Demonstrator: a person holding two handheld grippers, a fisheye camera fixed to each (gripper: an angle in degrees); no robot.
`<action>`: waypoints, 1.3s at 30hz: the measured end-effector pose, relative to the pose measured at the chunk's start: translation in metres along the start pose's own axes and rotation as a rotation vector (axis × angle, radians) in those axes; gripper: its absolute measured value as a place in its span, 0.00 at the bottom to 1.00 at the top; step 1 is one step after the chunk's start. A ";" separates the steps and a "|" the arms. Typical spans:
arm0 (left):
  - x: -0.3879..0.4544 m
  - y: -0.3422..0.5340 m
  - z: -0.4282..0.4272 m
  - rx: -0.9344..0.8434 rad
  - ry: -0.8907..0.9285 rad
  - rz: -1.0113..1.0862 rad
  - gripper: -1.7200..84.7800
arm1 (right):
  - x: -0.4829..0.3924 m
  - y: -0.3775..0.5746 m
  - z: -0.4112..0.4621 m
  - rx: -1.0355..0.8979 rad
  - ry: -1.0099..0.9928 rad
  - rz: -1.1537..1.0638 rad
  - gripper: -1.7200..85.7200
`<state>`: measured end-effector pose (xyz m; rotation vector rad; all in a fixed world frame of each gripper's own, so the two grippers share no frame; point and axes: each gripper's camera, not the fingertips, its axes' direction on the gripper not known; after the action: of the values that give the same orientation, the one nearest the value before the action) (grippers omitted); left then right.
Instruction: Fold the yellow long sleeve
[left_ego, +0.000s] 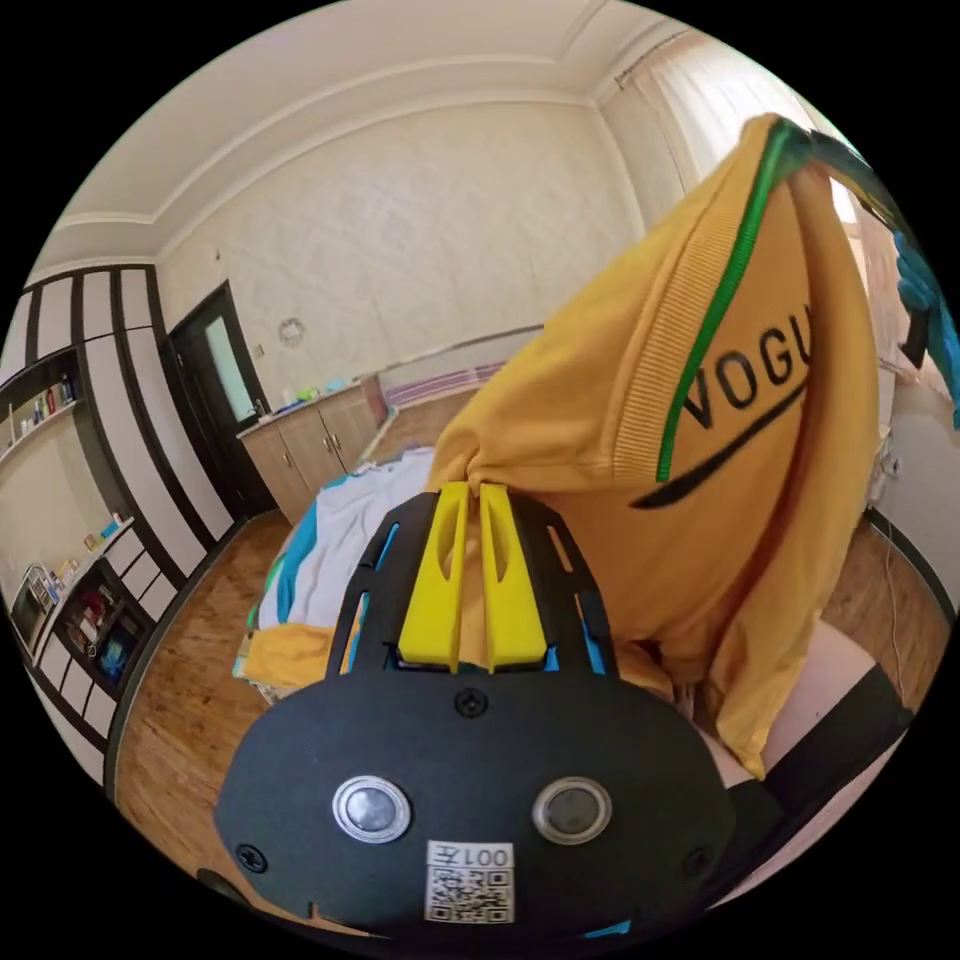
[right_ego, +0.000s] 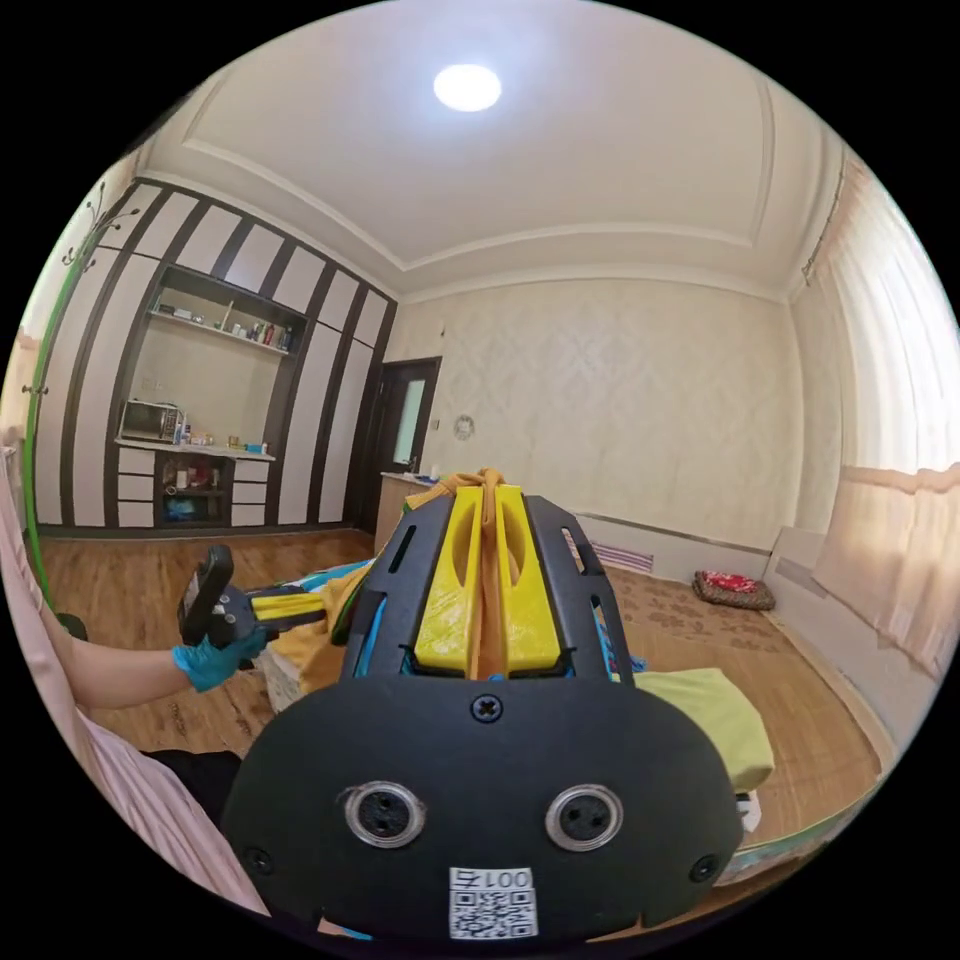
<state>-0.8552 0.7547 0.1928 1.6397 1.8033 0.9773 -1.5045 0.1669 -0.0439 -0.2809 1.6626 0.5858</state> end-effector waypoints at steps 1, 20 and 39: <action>-0.002 -0.005 -0.015 0.040 -0.028 -0.012 0.01 | 0.002 -0.004 -0.010 0.020 0.015 -0.007 0.04; -0.033 -0.084 -0.248 0.539 -0.008 -0.001 0.00 | 0.005 -0.085 -0.162 0.302 0.165 -0.142 0.04; -0.054 -0.156 -0.266 0.383 0.018 0.085 0.00 | 0.015 -0.089 -0.108 0.142 0.199 -0.144 0.04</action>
<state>-1.1491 0.6547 0.2275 1.9514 2.0424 0.7117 -1.5539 0.0376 -0.0695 -0.3618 1.8483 0.3381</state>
